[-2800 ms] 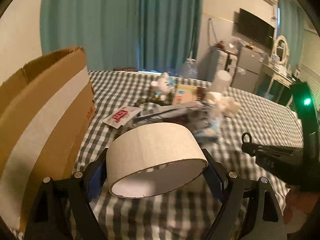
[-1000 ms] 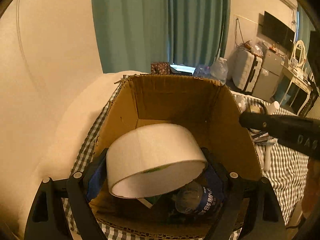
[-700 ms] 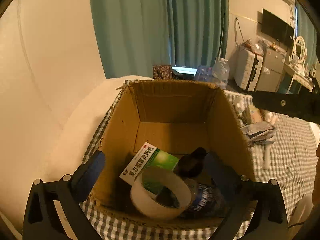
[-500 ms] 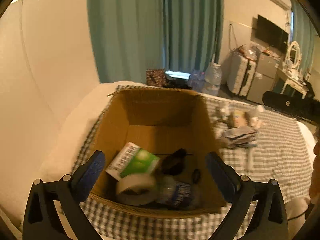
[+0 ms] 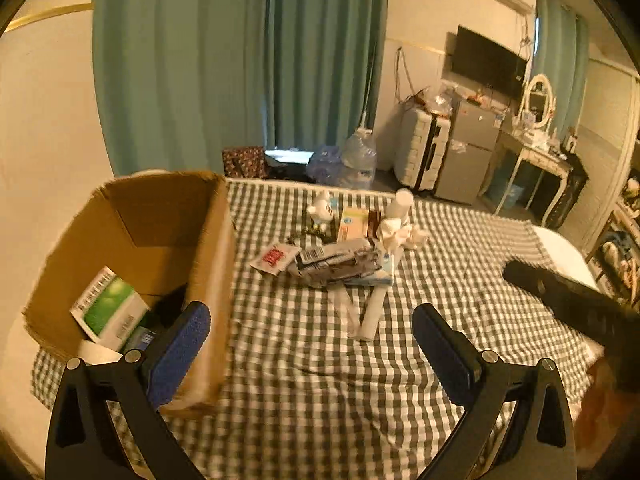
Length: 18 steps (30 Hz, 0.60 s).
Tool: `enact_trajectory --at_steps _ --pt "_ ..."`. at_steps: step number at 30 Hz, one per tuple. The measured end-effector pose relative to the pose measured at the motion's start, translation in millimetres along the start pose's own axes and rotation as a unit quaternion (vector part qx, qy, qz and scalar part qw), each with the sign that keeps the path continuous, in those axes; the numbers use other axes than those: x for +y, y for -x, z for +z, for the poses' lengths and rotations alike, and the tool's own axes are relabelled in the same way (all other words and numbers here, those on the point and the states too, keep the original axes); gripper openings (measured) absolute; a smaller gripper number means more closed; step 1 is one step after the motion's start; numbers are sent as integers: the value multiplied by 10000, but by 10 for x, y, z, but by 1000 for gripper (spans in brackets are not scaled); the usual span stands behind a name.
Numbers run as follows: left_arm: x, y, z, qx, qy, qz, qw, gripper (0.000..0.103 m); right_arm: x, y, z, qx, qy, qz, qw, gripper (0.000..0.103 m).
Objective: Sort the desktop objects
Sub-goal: 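Grasp the patterned snack bag with the left gripper while the right grasps the tissue pack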
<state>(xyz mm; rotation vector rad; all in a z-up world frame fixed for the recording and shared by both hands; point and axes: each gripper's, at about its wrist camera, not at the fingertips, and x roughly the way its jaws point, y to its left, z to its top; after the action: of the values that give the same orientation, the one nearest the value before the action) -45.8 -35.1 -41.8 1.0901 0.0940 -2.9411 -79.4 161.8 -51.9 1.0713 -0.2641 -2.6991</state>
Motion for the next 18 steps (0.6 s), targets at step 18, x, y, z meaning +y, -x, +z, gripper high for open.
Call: enact_trajectory --at_steps 18 --pt "-447 -1989 21 117 -1003 796 9917 103 -695 -1338 -6 733 -220 206 9969 58"
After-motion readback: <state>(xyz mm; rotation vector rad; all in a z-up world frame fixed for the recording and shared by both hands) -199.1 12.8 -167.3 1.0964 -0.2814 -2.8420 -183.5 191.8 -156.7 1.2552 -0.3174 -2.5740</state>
